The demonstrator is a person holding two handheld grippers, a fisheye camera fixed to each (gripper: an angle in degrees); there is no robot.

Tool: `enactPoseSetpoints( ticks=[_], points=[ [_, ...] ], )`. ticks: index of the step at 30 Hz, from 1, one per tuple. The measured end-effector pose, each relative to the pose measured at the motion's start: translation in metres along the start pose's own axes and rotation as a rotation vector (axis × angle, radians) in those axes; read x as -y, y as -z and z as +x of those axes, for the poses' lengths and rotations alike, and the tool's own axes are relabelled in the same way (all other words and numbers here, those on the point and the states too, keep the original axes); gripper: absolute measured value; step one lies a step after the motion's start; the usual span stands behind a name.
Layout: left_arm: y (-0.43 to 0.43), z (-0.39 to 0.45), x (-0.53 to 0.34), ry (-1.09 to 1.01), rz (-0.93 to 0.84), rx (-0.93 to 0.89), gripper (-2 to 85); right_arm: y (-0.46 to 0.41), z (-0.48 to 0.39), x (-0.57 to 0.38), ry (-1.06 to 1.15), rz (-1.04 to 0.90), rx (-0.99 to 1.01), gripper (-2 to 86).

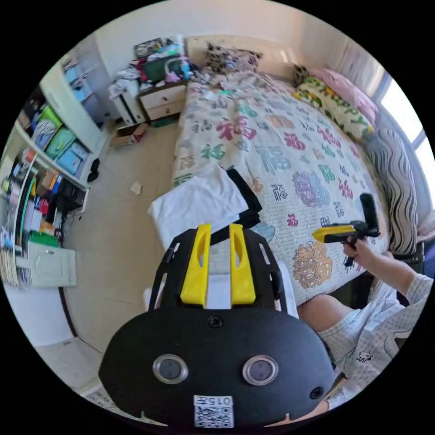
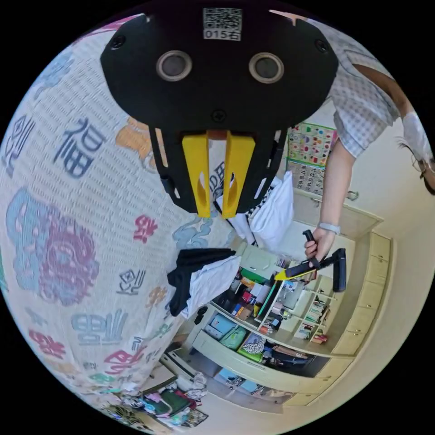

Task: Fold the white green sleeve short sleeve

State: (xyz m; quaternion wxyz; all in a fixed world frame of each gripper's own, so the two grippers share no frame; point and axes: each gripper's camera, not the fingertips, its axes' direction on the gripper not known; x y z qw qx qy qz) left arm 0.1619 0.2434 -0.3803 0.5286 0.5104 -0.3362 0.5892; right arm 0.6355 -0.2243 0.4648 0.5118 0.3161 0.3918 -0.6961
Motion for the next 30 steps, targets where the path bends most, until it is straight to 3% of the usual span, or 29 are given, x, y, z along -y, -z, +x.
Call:
enactPoseSetpoints(
  ticks=[6,13,17,19,21,27,30],
  points=[
    [-0.129,0.057,0.097,-0.043,-0.29,-0.002,10.2,-0.023,0.005,0.13,0.004,-0.052,-0.049,6.6],
    [-0.166,0.065,0.121,-0.01,-0.372,-0.011,3.1,-0.036,0.047,0.202,-0.113,-0.104,-0.015,6.7],
    [-0.077,0.08,0.1,-0.083,-0.126,-0.039,1.3,0.013,0.072,0.188,-0.165,-0.026,0.148,8.6],
    [-0.019,0.093,0.08,-0.129,0.033,-0.166,1.0,0.05,0.079,0.172,-0.17,0.056,0.303,9.8],
    [0.053,0.112,0.053,-0.188,0.242,-0.412,0.8,0.108,0.076,0.146,-0.164,0.135,0.413,11.6],
    [0.171,0.2,0.009,-0.347,0.546,-0.806,0.5,0.281,0.021,0.06,0.01,0.224,0.535,13.2],
    [0.207,0.263,-0.003,-0.453,0.587,-1.002,0.6,0.392,-0.006,-0.001,0.067,0.324,0.41,13.2]
  ],
)
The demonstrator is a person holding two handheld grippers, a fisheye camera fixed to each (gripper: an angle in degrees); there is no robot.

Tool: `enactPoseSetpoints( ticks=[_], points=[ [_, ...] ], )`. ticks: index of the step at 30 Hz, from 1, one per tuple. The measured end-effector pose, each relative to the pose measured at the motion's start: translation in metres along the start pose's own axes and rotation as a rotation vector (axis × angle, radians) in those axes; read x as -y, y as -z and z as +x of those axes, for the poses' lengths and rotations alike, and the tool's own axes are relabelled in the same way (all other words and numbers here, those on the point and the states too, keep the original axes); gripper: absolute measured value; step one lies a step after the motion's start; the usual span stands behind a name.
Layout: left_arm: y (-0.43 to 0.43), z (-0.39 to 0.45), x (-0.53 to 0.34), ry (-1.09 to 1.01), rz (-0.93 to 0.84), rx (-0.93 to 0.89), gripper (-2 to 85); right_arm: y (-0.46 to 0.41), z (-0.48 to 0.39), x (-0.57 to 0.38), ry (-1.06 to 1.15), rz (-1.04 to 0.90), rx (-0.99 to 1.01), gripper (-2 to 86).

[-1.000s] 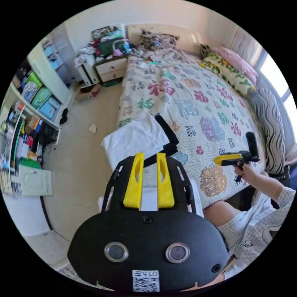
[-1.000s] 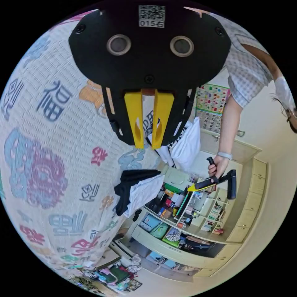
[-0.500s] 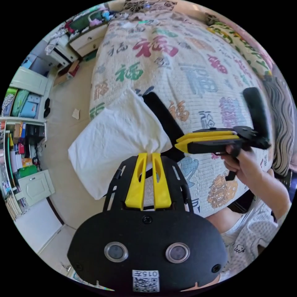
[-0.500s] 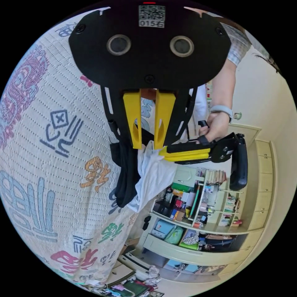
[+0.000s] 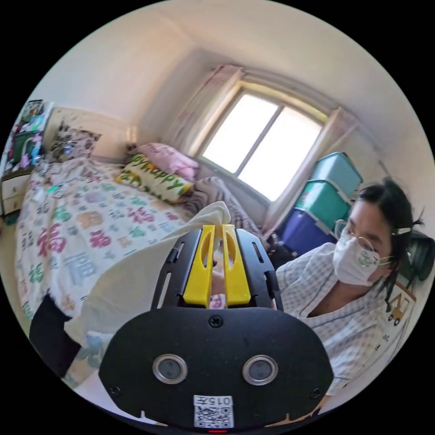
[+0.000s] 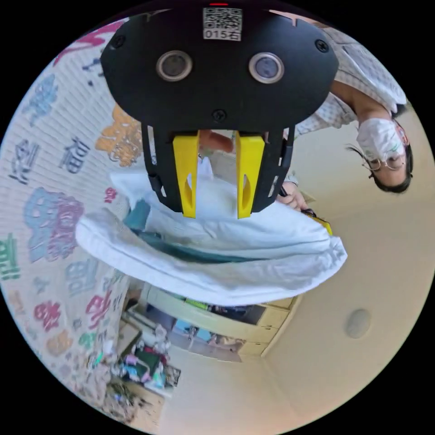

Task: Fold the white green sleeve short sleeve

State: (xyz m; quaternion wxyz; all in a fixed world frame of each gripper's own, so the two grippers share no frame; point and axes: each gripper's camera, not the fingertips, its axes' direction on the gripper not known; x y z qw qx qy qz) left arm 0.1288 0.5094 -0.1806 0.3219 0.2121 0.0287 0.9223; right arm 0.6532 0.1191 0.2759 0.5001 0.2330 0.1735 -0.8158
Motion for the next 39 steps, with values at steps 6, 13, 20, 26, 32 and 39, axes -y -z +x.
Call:
enactPoseSetpoints(
  ticks=[6,13,20,26,32,39],
  points=[
    [-0.083,0.125,0.029,-0.14,-0.084,-0.082,0.7,0.266,-0.136,-0.099,0.124,0.335,-0.21,13.3],
    [-0.166,0.219,0.043,-0.181,-0.091,-0.242,0.7,0.437,-0.254,-0.218,0.233,0.452,-0.707,14.8],
    [-0.208,0.248,0.06,-0.17,-0.076,-0.207,0.8,0.509,-0.309,-0.239,0.347,0.41,-0.252,1.8],
    [-0.198,0.221,0.094,-0.182,0.016,0.123,1.8,0.549,-0.454,-0.206,0.582,0.449,-0.14,0.4],
    [-0.254,0.198,0.06,-0.226,-0.087,0.311,6.7,0.559,-0.53,-0.123,0.629,0.506,-0.165,0.2],
    [-0.241,0.234,-0.154,-0.128,0.029,0.091,9.5,0.577,-0.541,-0.094,0.532,0.614,-0.271,0.2]
  ],
)
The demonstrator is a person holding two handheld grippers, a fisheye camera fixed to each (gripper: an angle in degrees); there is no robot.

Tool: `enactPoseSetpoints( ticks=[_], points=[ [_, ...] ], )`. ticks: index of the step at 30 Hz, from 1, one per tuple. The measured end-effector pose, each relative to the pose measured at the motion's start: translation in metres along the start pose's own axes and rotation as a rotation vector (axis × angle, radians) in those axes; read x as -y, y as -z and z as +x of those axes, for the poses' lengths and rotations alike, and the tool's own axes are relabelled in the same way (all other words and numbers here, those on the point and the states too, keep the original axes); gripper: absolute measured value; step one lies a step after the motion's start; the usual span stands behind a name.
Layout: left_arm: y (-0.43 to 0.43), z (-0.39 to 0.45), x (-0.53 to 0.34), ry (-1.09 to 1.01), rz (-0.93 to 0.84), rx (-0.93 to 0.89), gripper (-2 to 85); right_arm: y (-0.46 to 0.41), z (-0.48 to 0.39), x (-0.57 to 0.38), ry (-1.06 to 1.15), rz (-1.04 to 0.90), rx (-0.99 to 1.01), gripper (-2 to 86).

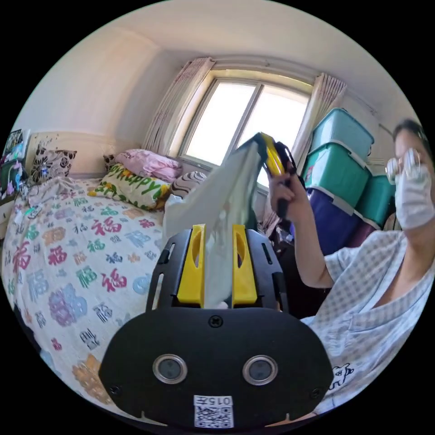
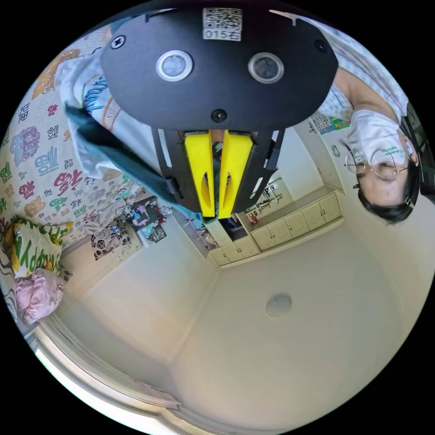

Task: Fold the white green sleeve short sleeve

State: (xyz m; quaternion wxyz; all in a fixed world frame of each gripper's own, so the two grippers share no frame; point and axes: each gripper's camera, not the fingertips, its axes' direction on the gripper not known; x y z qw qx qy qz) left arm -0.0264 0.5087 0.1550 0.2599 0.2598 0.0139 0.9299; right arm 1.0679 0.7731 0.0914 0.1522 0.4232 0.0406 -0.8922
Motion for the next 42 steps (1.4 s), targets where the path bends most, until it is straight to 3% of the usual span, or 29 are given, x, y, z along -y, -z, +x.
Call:
enactPoseSetpoints(
  ticks=[3,5,11,13,18,20,24,30,37,42],
  points=[
    [-0.02,0.037,-0.059,0.047,-0.067,0.08,11.6,0.008,-0.001,0.009,-0.042,0.029,0.0,0.2],
    [-0.029,0.049,-0.075,0.067,-0.041,0.037,13.1,0.012,-0.005,0.015,-0.061,0.037,0.015,0.2],
    [-0.041,0.089,-0.072,0.053,0.041,0.138,13.7,0.031,-0.058,0.03,0.001,0.048,-0.037,0.1],
    [-0.049,0.106,-0.071,0.022,0.022,0.066,12.4,0.041,-0.074,0.034,0.021,0.061,-0.072,0.1],
    [-0.039,0.133,-0.09,0.01,0.037,0.29,0.5,0.083,-0.115,0.04,0.032,0.086,-0.121,0.2],
    [-0.017,0.14,-0.096,0.001,0.056,0.33,-0.3,0.101,-0.133,0.041,0.063,0.088,-0.17,0.2],
    [0.06,0.171,-0.106,-0.027,0.239,0.515,-0.8,0.149,-0.171,0.037,0.127,0.129,-0.283,0.2],
    [0.128,0.236,-0.089,-0.173,0.39,0.621,-0.9,0.191,-0.229,0.03,0.195,0.187,-0.283,0.2],
    [0.188,0.331,-0.079,-0.288,0.646,0.673,-0.9,0.228,-0.323,0.028,0.355,0.328,-0.287,0.2],
    [0.225,0.42,-0.109,-0.378,0.941,0.663,-0.9,0.257,-0.405,0.006,0.536,0.547,-0.246,0.1]
  ],
)
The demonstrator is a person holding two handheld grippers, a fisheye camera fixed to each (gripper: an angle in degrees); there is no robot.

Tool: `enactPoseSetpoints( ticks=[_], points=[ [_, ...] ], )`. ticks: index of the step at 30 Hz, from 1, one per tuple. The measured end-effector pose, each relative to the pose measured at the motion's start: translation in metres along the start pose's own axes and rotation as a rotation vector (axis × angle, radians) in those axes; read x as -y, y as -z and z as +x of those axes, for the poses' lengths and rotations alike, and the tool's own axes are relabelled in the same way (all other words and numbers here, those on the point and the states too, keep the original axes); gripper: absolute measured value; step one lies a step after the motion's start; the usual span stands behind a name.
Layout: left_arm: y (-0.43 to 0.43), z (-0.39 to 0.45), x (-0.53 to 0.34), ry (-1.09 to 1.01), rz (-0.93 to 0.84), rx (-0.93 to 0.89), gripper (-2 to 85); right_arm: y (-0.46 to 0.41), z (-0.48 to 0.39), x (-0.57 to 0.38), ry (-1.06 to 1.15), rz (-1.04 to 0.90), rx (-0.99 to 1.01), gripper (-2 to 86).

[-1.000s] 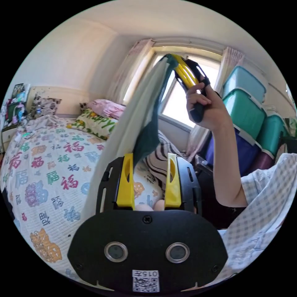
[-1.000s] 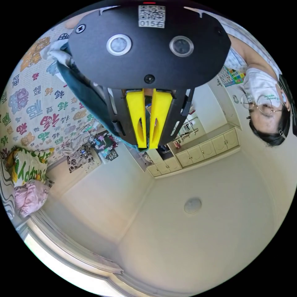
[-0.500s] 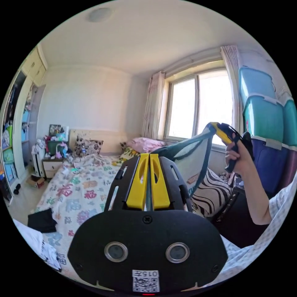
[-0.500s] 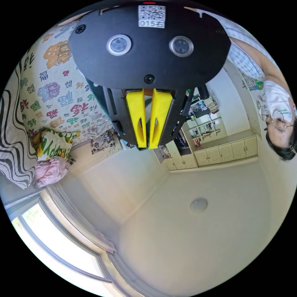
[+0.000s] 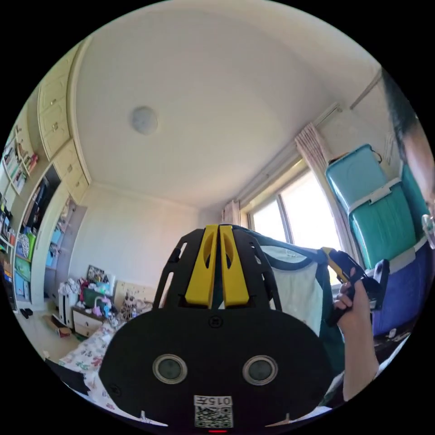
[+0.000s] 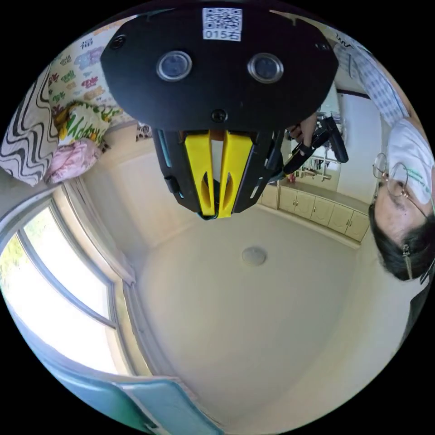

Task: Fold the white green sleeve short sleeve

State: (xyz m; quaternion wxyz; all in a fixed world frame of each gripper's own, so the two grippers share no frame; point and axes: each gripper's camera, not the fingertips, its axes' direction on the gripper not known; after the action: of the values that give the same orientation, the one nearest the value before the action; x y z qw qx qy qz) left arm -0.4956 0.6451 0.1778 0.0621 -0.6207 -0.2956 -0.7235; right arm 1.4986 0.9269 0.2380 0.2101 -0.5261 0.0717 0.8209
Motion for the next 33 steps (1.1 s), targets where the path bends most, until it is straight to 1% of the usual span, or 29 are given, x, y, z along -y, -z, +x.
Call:
enactPoseSetpoints(
  ticks=[1,3,5,6,8,10,13,15,16,18,19,21,22,24,25,27,29,30,31,33],
  points=[
    [0.009,0.006,0.003,-0.014,0.033,0.014,-0.9,0.005,-0.008,0.003,0.018,0.024,-0.001,0.1],
    [0.038,0.026,0.009,-0.066,0.145,0.054,-0.9,0.024,-0.046,0.014,0.145,0.084,-0.059,0.0],
    [0.053,0.036,0.007,-0.107,0.186,0.062,-0.9,0.037,-0.072,0.015,0.264,0.118,-0.14,-0.1],
    [0.059,0.04,0.001,-0.135,0.201,0.079,-0.9,0.043,-0.084,0.013,0.328,0.13,-0.175,-0.1],
    [0.062,0.041,-0.013,-0.167,0.204,0.11,-0.9,0.049,-0.091,0.005,0.387,0.124,-0.18,-0.1],
    [0.056,0.034,-0.035,-0.18,0.165,0.107,-0.9,0.046,-0.086,-0.006,0.411,0.082,-0.193,-0.1],
    [0.022,0.013,-0.089,-0.171,0.022,0.066,-0.9,0.03,-0.051,-0.036,0.38,-0.002,-0.23,-0.1],
    [-0.02,-0.007,-0.151,-0.16,-0.123,0.06,-0.9,0.004,-0.007,-0.069,0.332,-0.107,-0.277,0.1],
    [-0.032,-0.011,-0.169,-0.164,-0.164,0.069,-0.9,-0.004,0.005,-0.08,0.321,-0.137,-0.291,0.1],
    [-0.087,-0.03,-0.255,-0.186,-0.351,0.112,-0.8,-0.042,0.063,-0.131,0.277,-0.291,-0.356,0.4],
    [-0.102,-0.035,-0.28,-0.193,-0.402,0.122,-0.8,-0.052,0.08,-0.146,0.265,-0.334,-0.375,0.5],
    [-0.164,-0.057,-0.393,-0.228,-0.618,0.157,-0.7,-0.095,0.165,-0.223,0.182,-0.517,-0.427,1.3],
    [-0.179,-0.064,-0.424,-0.235,-0.666,0.158,-0.6,-0.105,0.189,-0.245,0.149,-0.563,-0.433,1.6],
    [-0.237,-0.092,-0.556,-0.255,-0.898,0.125,-0.2,-0.14,0.287,-0.339,0.024,-0.746,-0.477,3.9],
    [-0.25,-0.1,-0.591,-0.258,-0.978,0.115,0.0,-0.147,0.312,-0.363,-0.024,-0.797,-0.488,4.7],
    [-0.281,-0.136,-0.707,-0.208,-1.285,0.127,0.6,-0.155,0.403,-0.451,-0.256,-0.987,-0.505,6.4],
    [-0.274,-0.159,-0.754,-0.134,-1.336,0.144,1.1,-0.138,0.445,-0.495,-0.369,-1.042,-0.525,7.4],
    [-0.261,-0.169,-0.771,-0.086,-1.32,0.104,1.5,-0.12,0.459,-0.51,-0.39,-1.039,-0.516,8.2],
    [-0.253,-0.173,-0.777,-0.067,-1.311,0.084,1.7,-0.111,0.463,-0.515,-0.387,-1.041,-0.501,8.4],
    [-0.212,-0.184,-0.798,-0.023,-1.331,0.027,3.2,-0.066,0.469,-0.533,-0.372,-1.106,-0.449,9.2]
  ],
)
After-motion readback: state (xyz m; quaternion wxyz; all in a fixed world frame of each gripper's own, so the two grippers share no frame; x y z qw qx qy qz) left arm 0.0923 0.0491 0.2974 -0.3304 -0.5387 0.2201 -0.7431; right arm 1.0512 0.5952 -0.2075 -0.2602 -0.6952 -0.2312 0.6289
